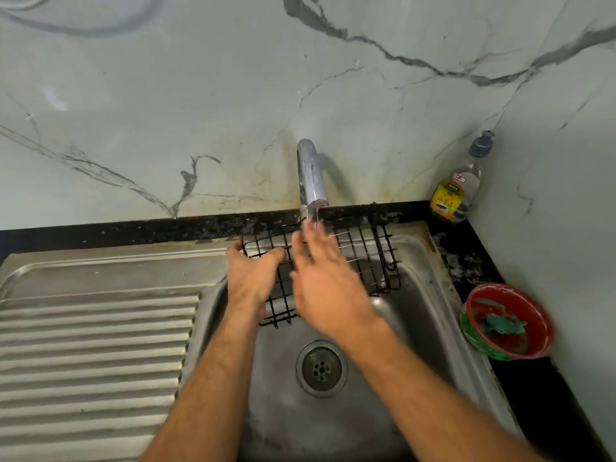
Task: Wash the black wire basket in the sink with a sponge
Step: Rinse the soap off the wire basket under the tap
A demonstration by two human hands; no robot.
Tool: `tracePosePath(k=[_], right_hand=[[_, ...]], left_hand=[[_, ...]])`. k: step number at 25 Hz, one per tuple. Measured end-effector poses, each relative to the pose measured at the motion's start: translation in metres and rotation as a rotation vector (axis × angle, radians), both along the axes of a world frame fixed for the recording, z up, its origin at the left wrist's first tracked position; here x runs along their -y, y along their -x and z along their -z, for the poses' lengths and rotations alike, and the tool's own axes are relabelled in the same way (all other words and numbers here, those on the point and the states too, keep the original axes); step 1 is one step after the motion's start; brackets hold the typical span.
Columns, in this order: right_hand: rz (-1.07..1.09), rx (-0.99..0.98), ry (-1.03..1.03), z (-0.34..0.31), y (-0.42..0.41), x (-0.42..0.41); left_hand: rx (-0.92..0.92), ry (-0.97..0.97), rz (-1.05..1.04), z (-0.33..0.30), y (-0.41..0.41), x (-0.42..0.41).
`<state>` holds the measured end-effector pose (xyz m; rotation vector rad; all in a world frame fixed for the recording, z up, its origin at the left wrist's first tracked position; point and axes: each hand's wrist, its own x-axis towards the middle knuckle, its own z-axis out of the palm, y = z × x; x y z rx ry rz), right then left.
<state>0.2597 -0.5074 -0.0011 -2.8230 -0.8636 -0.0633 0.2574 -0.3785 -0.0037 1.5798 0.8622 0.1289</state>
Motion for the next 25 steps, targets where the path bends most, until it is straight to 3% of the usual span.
tracePosePath(k=[2, 6, 7, 10, 11, 13, 15, 18, 19, 22, 23, 25], right_hand=[[-0.108, 0.081, -0.137, 0.017, 0.019, 0.019], [0.278, 0.232, -0.428, 0.027, 0.011, 0.031], [0.265, 0.287, -0.448, 0.027, 0.012, 0.02], [-0.058, 0.392, -0.513, 0.031, 0.007, 0.02], [-0.048, 0.411, -0.541, 0.032, -0.006, 0.031], [0.191, 0.443, -0.62, 0.027, -0.026, 0.046], [0.246, 0.447, -0.585, 0.027, -0.021, 0.032], [-0.219, 0.427, -0.423, 0.035, -0.004, 0.019], [-0.192, 0.38, -0.392, 0.033, -0.01, 0.026], [0.285, 0.139, -0.517, 0.002, -0.025, 0.036], [0.251, 0.106, -0.477, -0.01, -0.025, 0.028], [-0.082, 0.026, -0.281, -0.03, -0.019, 0.0]], left_hand=[[0.015, 0.103, -0.036, -0.001, 0.005, -0.006], [-0.015, 0.08, 0.021, -0.008, 0.008, -0.002], [-0.018, 0.077, 0.029, -0.01, 0.008, 0.001], [-0.008, 0.096, -0.004, -0.01, 0.01, 0.0], [-0.01, 0.098, -0.004, -0.01, 0.011, -0.002], [-0.005, 0.1, -0.005, -0.012, 0.013, -0.006], [0.027, 0.103, -0.013, -0.012, 0.012, -0.007], [0.048, 0.07, -0.007, -0.007, 0.011, -0.012], [0.056, 0.035, 0.013, -0.005, 0.013, -0.014], [0.108, -0.099, 0.121, 0.0, 0.023, -0.013], [0.136, -0.168, 0.174, 0.0, 0.024, -0.009], [0.209, -0.289, 0.275, 0.003, 0.023, 0.001]])
